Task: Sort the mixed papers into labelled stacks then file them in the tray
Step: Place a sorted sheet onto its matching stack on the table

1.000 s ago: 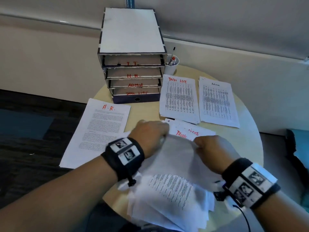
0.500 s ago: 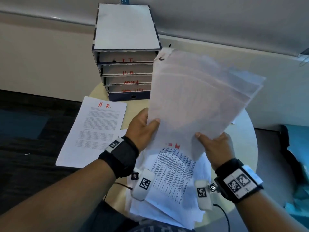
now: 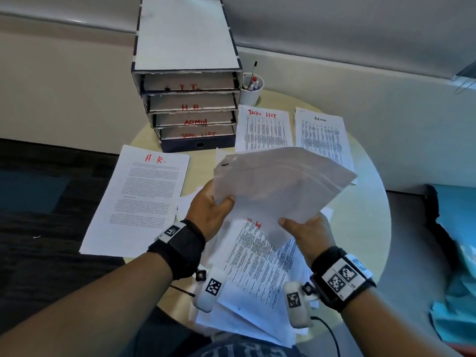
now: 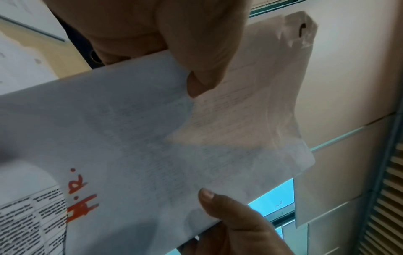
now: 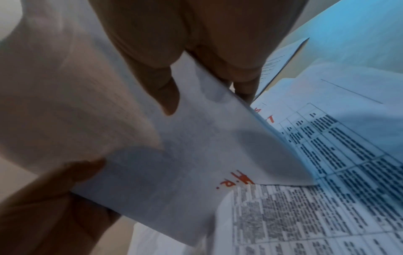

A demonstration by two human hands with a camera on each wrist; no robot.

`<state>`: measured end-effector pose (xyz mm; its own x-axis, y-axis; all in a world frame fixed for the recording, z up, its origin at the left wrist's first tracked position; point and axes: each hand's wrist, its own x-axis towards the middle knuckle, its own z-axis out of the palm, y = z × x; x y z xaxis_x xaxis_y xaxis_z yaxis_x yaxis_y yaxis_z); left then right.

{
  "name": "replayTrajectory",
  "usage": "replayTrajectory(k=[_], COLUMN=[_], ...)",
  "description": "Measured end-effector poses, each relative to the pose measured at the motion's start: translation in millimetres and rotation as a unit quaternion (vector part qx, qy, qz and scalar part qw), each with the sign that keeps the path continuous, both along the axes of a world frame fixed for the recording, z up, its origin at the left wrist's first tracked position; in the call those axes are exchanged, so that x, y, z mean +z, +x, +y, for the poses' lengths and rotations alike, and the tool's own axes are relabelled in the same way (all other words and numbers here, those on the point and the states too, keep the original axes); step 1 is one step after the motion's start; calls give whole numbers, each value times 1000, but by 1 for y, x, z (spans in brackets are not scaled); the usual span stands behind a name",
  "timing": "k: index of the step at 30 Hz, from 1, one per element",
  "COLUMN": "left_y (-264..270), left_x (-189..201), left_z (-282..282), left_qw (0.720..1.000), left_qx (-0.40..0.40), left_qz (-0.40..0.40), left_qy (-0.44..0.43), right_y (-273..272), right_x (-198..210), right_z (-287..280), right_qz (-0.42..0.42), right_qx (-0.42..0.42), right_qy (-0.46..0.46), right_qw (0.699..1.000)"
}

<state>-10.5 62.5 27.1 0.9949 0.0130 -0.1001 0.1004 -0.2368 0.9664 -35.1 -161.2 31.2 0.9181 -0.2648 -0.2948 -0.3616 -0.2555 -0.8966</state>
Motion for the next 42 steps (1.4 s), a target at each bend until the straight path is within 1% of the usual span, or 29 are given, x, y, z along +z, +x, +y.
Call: replayTrajectory(k=[2, 4, 6, 7, 8, 9, 10, 11, 12, 13, 14, 16, 17, 18, 19, 21, 23, 24, 26, 27, 28, 30, 31, 32, 33, 34, 36, 39, 42], left_y=[1, 3, 7, 9, 9, 8, 4, -1, -7, -12, -18, -25, -25, -24, -23, -21, -17, -14, -9, -10, -11, -17, -20, -21, -22, -21, -16, -5, 8], left_x=[1, 6, 16, 24, 35, 49, 64, 79, 91, 97, 100, 101, 99, 95, 93, 84, 67, 56, 34, 25, 13, -5, -11, -17, -23, -31, -48, -64, -75], left_z=[2, 7, 18, 25, 33, 40, 42, 39, 31, 22, 14, 5, 6, 11, 22, 45, 76, 98, 144, 165, 187, 219, 230, 241, 247, 255, 266, 263, 257], left_qw=[1000, 1000, 996, 990, 977, 955, 922, 887, 854, 828, 812, 795, 788, 788, 797, 817, 863, 894, 953, 970, 979, 975, 969, 963, 957, 949, 938, 936, 936], left_qx=[-8, 8, 81, 128, 154, 147, 107, 46, -23, -83, -130, -197, -209, -210, -205, -179, -146, -119, -63, -26, 17, 104, 132, 151, 162, 167, 173, 180, 173], left_qz=[1, -4, -11, -44, -113, -203, -292, -355, -391, -391, -357, -235, -184, -148, -116, -88, -57, -28, 61, 96, 132, 191, 207, 219, 230, 242, 259, 257, 241], left_qy=[-6, 4, 20, 44, 93, 161, 229, 291, 344, 393, 443, 524, 550, 559, 556, 541, 480, 431, 290, 220, 156, 46, 20, 34, 72, 114, 150, 157, 188], right_y=[3, 8, 14, 17, 20, 24, 29, 34, 39, 42, 44, 45, 45, 45, 47, 53, 59, 62, 64, 63, 62, 56, 51, 44, 37, 31, 19, 7, 0], right_x=[-1, 8, 27, 38, 49, 59, 68, 74, 80, 86, 90, 98, 101, 102, 101, 94, 84, 79, 70, 66, 59, 37, 24, 10, -3, -16, -36, -54, -64], right_z=[2, 1, -2, -4, -4, -3, 0, 6, 13, 24, 37, 63, 72, 79, 86, 89, 80, 74, 57, 48, 40, 26, 20, 15, 10, 7, 2, -1, -5], right_qz=[27, 30, -2, -23, -46, -71, -93, -103, -98, -87, -79, -79, -80, -86, -97, -136, -207, -240, -262, -250, -218, -126, -77, -29, 19, 61, 111, 133, 134], right_qx=[-31, -44, -6, 37, 89, 145, 201, 255, 305, 351, 393, 453, 469, 477, 478, 455, 380, 330, 232, 194, 167, 168, 192, 227, 270, 313, 375, 415, 422], right_qy=[-6, -40, -109, -169, -240, -306, -362, -408, -448, -484, -512, -547, -554, -552, -547, -534, -499, -471, -415, -391, -373, -356, -345, -337, -341, -357, -393, -414, -417], right_qw=[999, 998, 994, 985, 966, 938, 906, 870, 834, 797, 760, 699, 683, 679, 681, 699, 751, 782, 840, 865, 886, 911, 916, 914, 900, 878, 832, 799, 794])
